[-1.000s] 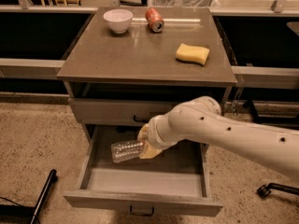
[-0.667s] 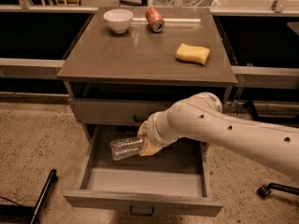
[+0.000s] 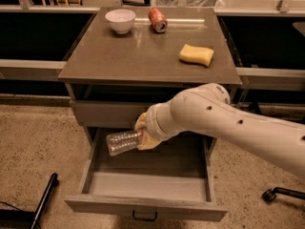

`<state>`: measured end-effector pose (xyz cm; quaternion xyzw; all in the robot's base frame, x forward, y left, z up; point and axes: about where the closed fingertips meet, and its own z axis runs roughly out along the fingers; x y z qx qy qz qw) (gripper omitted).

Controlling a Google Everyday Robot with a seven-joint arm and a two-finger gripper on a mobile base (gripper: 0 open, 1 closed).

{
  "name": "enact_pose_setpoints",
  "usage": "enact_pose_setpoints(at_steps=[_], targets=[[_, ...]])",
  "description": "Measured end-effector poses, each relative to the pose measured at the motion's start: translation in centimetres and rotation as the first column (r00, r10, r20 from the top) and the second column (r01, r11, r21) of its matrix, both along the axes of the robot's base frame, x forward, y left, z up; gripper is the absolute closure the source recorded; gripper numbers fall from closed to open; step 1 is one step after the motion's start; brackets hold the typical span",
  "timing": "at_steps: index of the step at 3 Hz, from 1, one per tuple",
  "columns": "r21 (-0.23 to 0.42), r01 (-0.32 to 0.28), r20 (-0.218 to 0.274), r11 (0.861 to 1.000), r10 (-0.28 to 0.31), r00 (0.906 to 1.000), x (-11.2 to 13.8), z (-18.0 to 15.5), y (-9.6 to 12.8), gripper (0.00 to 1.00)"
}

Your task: Pick water bottle from middle drawer and place on counter

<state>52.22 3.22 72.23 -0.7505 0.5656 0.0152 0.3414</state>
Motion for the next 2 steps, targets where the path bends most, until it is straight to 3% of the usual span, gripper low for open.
enact_pose_setpoints(at_steps=[2], targets=[[0.05,-0.08,0.163,0.996,0.07,0.9841,1.7,12.3,3.4,1.0]])
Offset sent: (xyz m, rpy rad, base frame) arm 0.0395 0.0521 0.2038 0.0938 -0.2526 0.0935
